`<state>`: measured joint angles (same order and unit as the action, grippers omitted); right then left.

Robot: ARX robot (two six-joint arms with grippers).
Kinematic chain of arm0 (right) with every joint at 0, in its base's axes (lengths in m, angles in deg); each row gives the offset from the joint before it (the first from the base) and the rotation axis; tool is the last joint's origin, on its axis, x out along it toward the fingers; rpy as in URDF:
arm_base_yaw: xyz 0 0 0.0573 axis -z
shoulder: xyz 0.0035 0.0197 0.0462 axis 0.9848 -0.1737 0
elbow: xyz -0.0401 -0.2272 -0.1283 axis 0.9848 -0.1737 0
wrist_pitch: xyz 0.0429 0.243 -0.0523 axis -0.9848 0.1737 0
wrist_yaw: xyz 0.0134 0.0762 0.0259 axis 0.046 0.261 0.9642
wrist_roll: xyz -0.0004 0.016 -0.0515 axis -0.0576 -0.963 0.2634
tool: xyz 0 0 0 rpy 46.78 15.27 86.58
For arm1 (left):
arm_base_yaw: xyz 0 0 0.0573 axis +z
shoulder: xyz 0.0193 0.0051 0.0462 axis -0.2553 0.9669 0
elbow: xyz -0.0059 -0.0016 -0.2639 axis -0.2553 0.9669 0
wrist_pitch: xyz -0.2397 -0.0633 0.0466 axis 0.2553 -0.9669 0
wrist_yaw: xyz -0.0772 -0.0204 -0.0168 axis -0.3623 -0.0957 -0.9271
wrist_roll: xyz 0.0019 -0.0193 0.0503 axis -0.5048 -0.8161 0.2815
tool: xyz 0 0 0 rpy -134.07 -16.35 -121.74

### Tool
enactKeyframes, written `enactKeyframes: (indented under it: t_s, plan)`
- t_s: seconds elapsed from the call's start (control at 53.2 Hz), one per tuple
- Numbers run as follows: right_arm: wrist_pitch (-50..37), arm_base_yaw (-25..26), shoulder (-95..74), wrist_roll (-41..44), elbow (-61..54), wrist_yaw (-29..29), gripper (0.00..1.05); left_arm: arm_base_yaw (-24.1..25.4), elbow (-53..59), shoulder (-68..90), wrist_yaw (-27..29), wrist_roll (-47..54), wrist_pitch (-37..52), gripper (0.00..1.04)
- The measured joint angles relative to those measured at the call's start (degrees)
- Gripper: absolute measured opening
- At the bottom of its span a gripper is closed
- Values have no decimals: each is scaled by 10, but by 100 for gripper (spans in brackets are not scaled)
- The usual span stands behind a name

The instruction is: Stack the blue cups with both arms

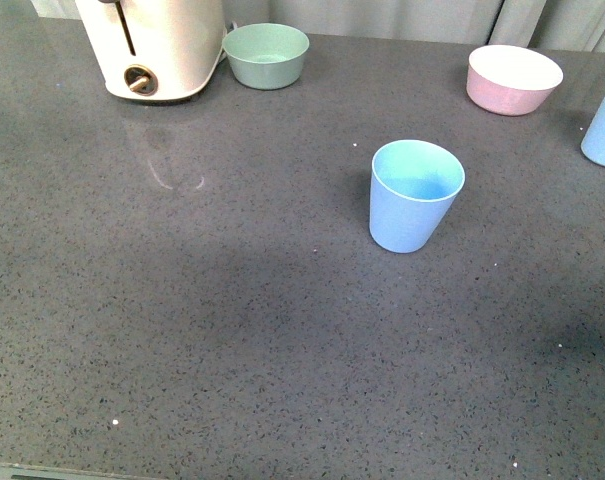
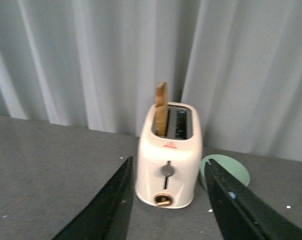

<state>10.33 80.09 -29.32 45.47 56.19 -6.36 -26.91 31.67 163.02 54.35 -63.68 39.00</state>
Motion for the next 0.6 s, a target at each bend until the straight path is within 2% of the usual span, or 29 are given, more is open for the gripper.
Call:
enactKeyframes:
  t_s: [0.244, 0.601]
  plan:
    - [0, 0, 0, 0, 0, 1, 96, 33, 140, -77, -46, 17, 29, 2]
    - [0, 0, 0, 0, 0, 0, 96, 72, 250, -200, -83, 22, 24, 2]
